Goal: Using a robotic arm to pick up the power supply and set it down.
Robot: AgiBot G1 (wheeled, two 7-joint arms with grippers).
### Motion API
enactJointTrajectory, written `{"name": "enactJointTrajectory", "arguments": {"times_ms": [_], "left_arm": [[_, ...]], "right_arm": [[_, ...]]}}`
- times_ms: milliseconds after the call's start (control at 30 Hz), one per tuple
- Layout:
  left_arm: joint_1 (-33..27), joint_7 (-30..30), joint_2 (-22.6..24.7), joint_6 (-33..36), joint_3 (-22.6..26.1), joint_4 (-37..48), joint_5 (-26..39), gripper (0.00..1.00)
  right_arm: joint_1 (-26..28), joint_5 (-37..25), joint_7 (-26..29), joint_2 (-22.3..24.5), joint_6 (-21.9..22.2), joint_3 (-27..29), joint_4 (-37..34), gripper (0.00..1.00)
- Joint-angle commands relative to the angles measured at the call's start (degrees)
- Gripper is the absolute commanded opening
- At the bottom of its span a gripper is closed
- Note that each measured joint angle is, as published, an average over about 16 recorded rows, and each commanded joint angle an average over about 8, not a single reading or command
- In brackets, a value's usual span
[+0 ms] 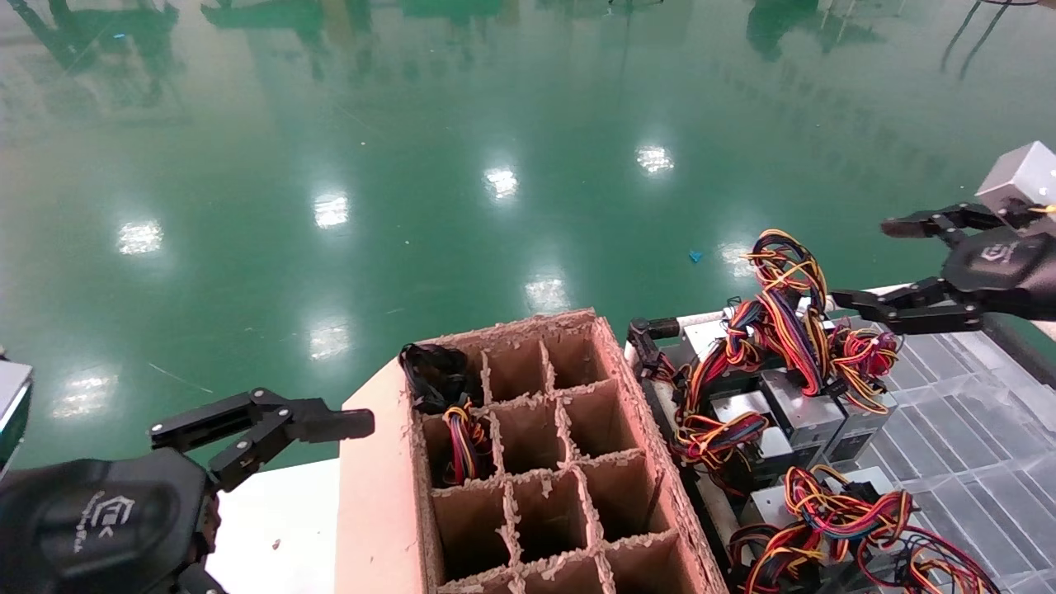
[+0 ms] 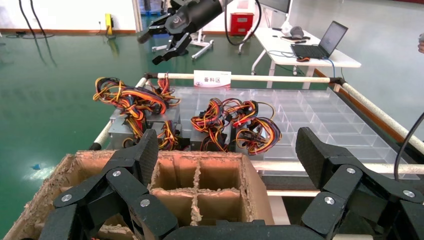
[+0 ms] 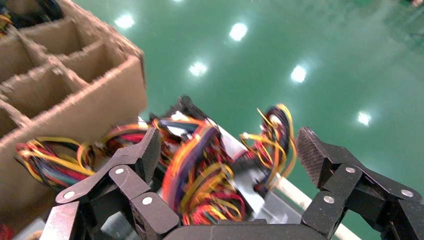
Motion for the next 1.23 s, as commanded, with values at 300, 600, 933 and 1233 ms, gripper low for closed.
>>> {"name": "enactJointTrajectory", "arguments": {"times_ms": [300,600,933,1233], "left_arm": [[0.00,0.00,0.00,0.00,0.01,0.00,0.00,1.00],[0.00,0.00,0.00,0.00,0.01,0.00,-0.01,1.00],[-0.01,0.01,0.00,0.00,0.01,0.00,-0.01,1.00],[-0.01,0.01,0.00,0.00,0.02,0.00,-0.01,1.00]], "right_arm": [[-9.44,6.90,4.63,1.37,-1.59,4.22,12.16,1.00],[-17.82,13.02,8.73,2.58,-3.00,7.97,22.95,1.00],[-27.35,19.99,13.40,3.96,-4.61,12.23,35.22,1.00],[-34.60,25.29,16.95,5.01,-5.83,15.47,44.55,1.00]]}}
